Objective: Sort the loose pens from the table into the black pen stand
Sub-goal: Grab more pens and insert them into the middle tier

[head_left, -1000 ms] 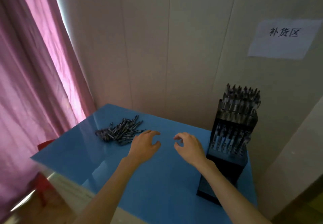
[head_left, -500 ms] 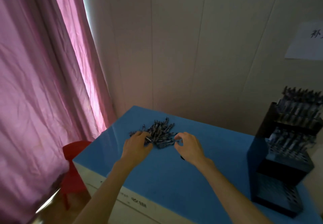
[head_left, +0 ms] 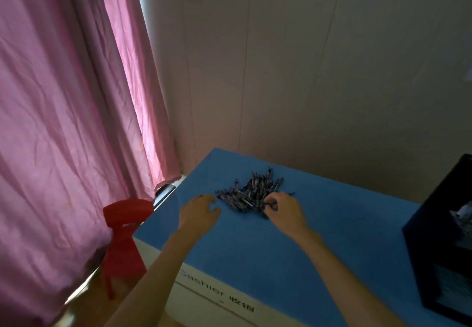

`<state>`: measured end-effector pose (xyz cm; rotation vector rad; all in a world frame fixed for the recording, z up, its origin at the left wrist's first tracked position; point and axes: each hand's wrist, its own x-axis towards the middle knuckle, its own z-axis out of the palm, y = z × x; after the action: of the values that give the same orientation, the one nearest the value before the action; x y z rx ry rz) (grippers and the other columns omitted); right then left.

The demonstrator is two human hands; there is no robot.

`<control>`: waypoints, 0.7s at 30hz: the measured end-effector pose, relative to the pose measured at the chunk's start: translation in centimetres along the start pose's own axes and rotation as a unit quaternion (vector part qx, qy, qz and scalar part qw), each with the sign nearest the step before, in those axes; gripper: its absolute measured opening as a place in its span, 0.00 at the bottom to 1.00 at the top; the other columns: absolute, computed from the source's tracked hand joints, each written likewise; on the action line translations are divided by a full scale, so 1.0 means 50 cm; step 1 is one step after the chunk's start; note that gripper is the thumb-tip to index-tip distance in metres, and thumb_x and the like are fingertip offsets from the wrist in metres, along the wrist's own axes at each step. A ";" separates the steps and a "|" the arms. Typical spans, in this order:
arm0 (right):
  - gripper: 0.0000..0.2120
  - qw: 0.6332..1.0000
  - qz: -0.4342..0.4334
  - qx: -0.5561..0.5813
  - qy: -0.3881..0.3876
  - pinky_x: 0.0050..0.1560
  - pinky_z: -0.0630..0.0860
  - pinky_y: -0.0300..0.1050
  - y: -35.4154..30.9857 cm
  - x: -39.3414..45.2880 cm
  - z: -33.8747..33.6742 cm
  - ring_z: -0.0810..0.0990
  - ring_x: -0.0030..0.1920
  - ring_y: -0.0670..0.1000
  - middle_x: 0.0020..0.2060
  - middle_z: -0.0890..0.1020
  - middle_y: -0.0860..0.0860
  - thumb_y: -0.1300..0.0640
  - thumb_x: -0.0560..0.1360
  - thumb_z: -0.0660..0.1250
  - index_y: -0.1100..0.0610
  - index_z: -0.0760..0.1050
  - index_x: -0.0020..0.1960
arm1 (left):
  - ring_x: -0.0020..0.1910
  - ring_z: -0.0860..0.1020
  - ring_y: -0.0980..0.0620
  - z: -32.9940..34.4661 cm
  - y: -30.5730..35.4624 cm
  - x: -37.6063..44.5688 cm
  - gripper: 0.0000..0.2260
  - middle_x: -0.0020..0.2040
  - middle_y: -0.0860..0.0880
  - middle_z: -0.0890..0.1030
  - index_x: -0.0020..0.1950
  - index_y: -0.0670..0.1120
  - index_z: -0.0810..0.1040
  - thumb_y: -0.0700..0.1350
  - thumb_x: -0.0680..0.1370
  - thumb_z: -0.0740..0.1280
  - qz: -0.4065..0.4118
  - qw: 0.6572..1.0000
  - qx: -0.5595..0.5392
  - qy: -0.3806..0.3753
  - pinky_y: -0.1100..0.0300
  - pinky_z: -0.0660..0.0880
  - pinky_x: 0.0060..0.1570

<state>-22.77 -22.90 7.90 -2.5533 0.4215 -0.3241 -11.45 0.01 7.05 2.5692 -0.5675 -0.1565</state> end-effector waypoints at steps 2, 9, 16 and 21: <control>0.10 1.000 0.006 -0.003 -0.003 0.56 0.79 0.50 -0.006 0.027 0.027 0.81 0.53 0.51 0.57 0.81 0.50 0.56 0.80 0.67 0.54 0.79 0.60 | 0.59 0.77 0.49 0.008 -0.020 0.029 0.15 0.59 0.51 0.79 0.63 0.53 0.77 0.55 0.78 0.64 -0.016 1.000 0.014 -0.022 0.51 0.73 0.61; 0.09 0.998 0.033 -0.036 -0.025 0.55 0.79 0.51 0.004 0.098 0.107 0.80 0.52 0.53 0.57 0.80 0.52 0.55 0.81 0.66 0.55 0.78 0.60 | 0.56 0.78 0.45 0.057 -0.074 0.141 0.15 0.57 0.44 0.81 0.58 0.43 0.79 0.52 0.79 0.64 -0.054 0.983 0.022 -0.176 0.53 0.76 0.57; 0.10 0.996 0.083 -0.027 -0.006 0.51 0.81 0.50 0.032 0.141 0.145 0.82 0.48 0.52 0.54 0.83 0.52 0.57 0.80 0.66 0.56 0.80 0.60 | 0.34 0.70 0.50 0.130 -0.087 0.225 0.12 0.36 0.49 0.71 0.38 0.47 0.67 0.51 0.77 0.63 -0.097 0.986 -0.034 -0.128 0.58 0.65 0.36; 0.09 0.993 0.109 -0.033 -0.010 0.50 0.80 0.47 0.048 0.148 0.170 0.81 0.48 0.50 0.53 0.83 0.51 0.58 0.79 0.67 0.55 0.81 0.58 | 0.34 0.73 0.49 0.195 -0.098 0.273 0.17 0.34 0.49 0.72 0.34 0.46 0.67 0.54 0.79 0.64 -0.128 0.985 -0.048 -0.108 0.60 0.65 0.33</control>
<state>-13.89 -23.60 0.59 -2.5409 0.7080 -0.2065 0.63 -6.25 -3.90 2.5380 -0.2957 -0.5432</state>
